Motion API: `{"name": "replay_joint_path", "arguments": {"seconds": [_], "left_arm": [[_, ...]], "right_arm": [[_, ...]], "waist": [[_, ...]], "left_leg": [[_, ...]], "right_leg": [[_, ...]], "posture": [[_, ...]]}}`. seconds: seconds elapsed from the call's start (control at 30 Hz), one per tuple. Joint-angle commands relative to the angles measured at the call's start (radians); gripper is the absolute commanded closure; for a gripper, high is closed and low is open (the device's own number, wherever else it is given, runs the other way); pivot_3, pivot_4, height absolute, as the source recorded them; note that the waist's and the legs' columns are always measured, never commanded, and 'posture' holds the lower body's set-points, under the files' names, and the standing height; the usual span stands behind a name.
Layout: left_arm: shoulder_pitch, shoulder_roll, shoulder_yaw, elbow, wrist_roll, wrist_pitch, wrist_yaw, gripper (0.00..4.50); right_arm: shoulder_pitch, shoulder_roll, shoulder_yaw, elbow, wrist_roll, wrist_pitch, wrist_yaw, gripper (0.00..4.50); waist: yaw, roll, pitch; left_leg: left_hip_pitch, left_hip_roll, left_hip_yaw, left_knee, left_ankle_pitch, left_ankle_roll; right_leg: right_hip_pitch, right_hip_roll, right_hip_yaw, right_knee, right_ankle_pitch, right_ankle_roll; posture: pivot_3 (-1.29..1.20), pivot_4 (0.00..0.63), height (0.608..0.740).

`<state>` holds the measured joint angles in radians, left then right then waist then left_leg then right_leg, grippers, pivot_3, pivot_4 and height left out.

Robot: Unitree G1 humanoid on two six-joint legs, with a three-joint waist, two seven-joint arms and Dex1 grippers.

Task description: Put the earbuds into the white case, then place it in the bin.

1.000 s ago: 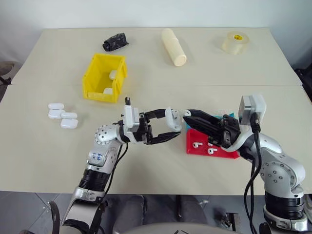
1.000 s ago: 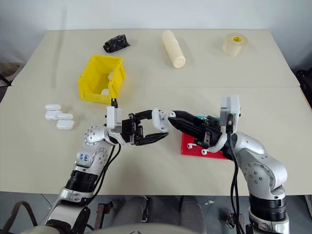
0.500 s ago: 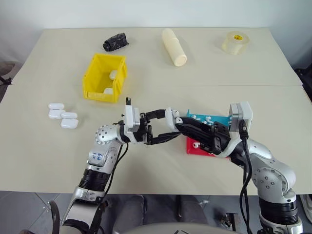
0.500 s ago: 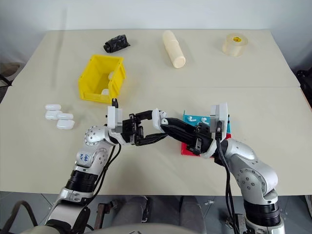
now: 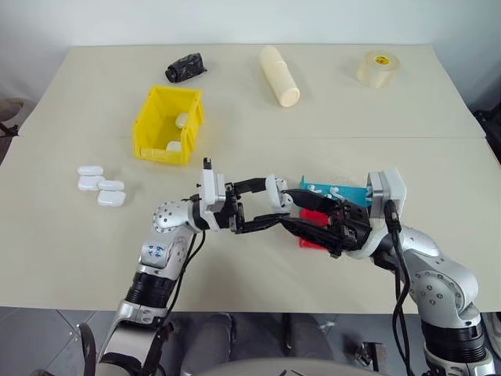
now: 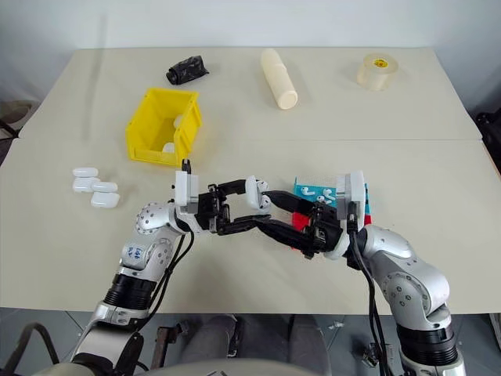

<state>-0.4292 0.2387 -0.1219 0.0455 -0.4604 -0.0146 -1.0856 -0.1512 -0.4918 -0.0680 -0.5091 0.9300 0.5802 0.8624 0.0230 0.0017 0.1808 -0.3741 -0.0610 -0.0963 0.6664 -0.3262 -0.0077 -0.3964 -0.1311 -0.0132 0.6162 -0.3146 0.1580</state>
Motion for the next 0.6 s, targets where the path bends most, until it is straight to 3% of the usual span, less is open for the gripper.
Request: {"name": "replay_joint_path", "arguments": {"seconds": [0.03, 0.1, 0.2, 0.43, 0.6], "left_arm": [[0.008, 0.033, 0.027, -0.064, 0.0, -0.004, 0.012, 1.71], [0.017, 0.081, 0.031, -0.065, 0.049, 0.002, 0.034, 1.71], [0.013, 0.157, 0.008, -0.069, 0.135, 0.023, 0.07, 1.71], [-0.06, 0.249, -0.096, -0.087, 0.315, 0.107, 0.107, 1.71], [-0.087, 0.235, -0.154, -0.11, 0.357, 0.134, 0.104, 1.71]], "right_arm": [[0.004, -0.041, -0.046, -0.01, 0.002, -0.004, 0.004, 1.33], [0.014, -0.084, -0.075, 0.003, -0.015, -0.011, 0.027, 1.33], [0.024, -0.152, -0.073, 0.015, -0.073, -0.028, 0.069, 1.91], [-0.107, -0.197, 0.022, 0.032, -0.2, -0.057, 0.103, 4.33], [-0.215, -0.154, 0.145, 0.021, -0.256, -0.015, 0.063, 4.46]], "waist": [[0.0, 0.0, 0.0], [0.0, 0.0, 0.0], [0.0, 0.0, 0.0], [0.0, 0.0, 0.0], [-0.001, 0.0, 0.0]], "left_leg": [[0.0, 0.0, 0.0, 0.0, 0.0, 0.0], [0.0, 0.0, 0.0, 0.0, 0.0, 0.0], [0.0, 0.0, 0.0, 0.0, 0.0, 0.0], [0.0, -0.002, 0.0, -0.001, 0.0, 0.0], [0.0, 0.0, 0.0, -0.002, 0.0, 0.0]], "right_leg": [[0.0, 0.0, 0.0, 0.0, 0.0, 0.0], [0.0, 0.0, 0.0, 0.0, 0.0, 0.0], [0.0, 0.0, 0.0, 0.0, 0.0, 0.0], [0.0, 0.0, 0.0, 0.0, 0.0, 0.0], [0.0, 0.0, 0.0, 0.0, 0.0, 0.0]], "posture": [[0.0, 0.15, 0.74], [0.0, 0.15, 0.74], [0.0, 0.15, 0.74], [0.0, 0.15, 0.74], [0.0, 0.15, 0.74]]}}
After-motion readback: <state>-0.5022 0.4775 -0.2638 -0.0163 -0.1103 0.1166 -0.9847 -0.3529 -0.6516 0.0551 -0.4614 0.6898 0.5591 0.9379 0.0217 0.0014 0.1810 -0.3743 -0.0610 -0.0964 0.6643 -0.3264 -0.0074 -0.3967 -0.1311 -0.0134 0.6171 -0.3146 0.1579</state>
